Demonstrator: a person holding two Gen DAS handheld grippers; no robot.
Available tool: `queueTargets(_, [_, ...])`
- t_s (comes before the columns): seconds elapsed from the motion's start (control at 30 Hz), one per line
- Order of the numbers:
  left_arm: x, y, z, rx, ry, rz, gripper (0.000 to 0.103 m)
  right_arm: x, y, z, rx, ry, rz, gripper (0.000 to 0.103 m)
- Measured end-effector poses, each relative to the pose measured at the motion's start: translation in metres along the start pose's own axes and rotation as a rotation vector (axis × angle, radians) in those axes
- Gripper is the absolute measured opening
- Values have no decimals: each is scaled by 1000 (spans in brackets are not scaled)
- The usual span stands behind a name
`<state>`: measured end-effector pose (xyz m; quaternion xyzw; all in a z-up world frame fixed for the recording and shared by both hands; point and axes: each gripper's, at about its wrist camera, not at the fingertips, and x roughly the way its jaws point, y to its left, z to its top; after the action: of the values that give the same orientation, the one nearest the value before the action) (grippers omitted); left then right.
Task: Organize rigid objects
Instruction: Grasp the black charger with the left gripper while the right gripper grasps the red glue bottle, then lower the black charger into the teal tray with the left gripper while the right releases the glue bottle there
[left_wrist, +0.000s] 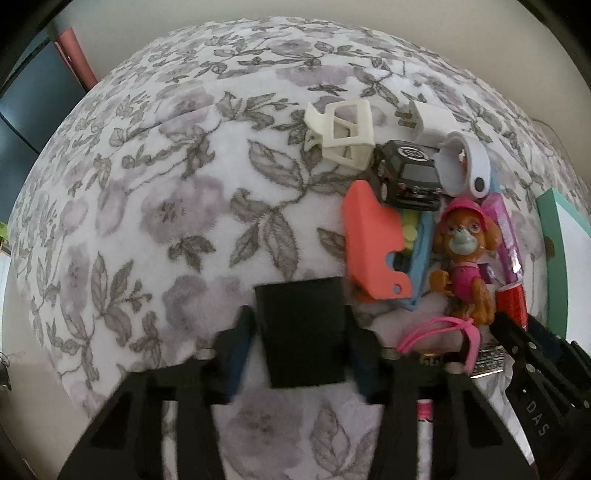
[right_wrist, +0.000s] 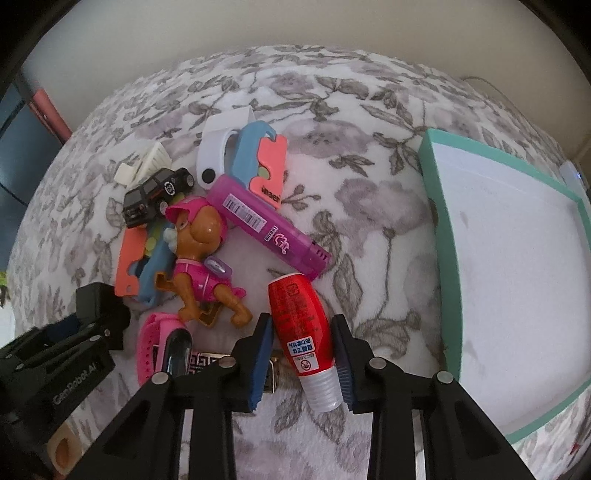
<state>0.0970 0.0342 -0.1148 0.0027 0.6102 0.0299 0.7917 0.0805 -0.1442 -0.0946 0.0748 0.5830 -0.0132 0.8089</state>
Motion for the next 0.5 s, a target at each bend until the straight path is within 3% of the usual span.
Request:
queueTargets(0.3, [-18,-6,1,-67,43,11,43,-23,-4,-4,32,-35,42,34])
queueTargets(0.5, [-58,-25,19,-95,-11,29,43,-44,-20,0,89,-86,61,34])
